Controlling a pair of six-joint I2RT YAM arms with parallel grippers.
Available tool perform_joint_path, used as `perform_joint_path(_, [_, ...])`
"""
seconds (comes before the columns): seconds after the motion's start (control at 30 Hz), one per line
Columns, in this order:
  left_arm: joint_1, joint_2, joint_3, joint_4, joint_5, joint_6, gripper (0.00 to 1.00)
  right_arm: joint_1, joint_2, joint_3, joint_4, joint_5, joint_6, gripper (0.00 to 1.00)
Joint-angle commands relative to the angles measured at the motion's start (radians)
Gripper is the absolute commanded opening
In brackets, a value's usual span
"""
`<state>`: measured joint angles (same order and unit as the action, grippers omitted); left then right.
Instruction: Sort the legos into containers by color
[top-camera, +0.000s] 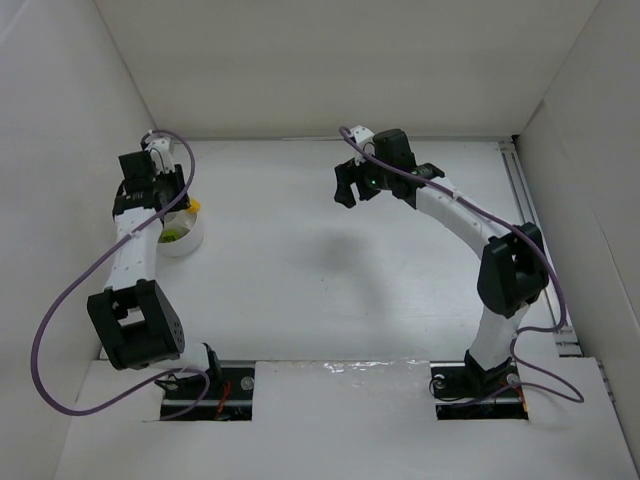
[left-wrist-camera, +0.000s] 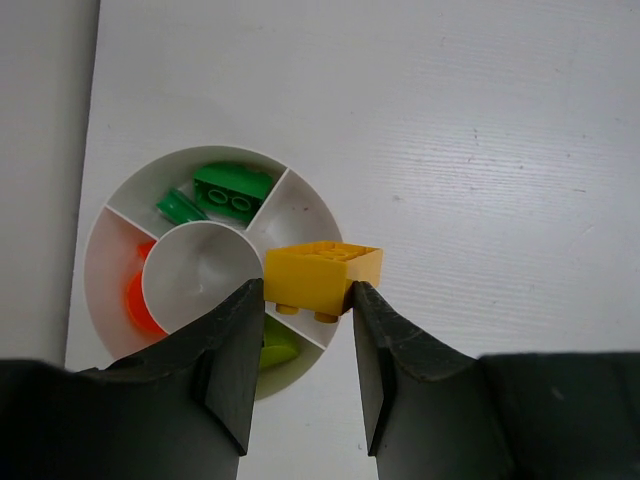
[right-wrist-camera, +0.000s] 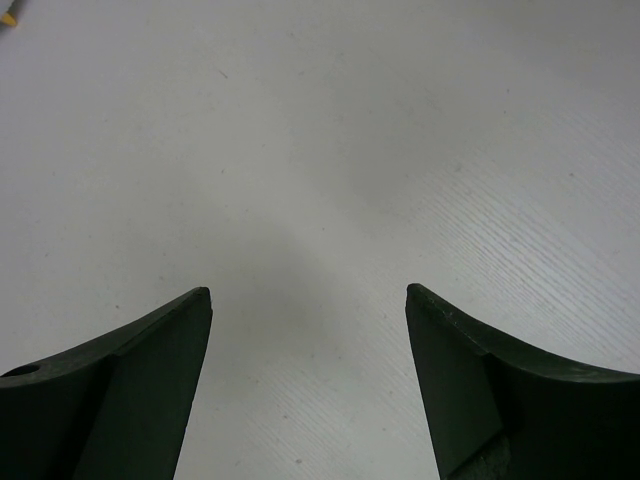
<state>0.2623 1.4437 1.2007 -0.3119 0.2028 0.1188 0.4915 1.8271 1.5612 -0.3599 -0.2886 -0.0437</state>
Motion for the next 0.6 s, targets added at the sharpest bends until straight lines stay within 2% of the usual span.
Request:
perform_joint_path(0.0, [-0.032,-0.037,0.051,-0.001,-0.077,0.039,0.19,0.01,0.006,0.051,0.01,-0.012,0.013,0.83])
perform_joint_path(0.2, [-0.084,-0.037,0.042,0.01,-0.167,0.068,0.18,0.01,0.006,0.051,0.01,-0.012,0.013,0.83])
perform_joint_path(0.57, [-0.084,-0.019,0.042,0.028,-0.264,0.111,0.16,0.01,0.015,0.051,0.01,-0.012,0.013,0.83])
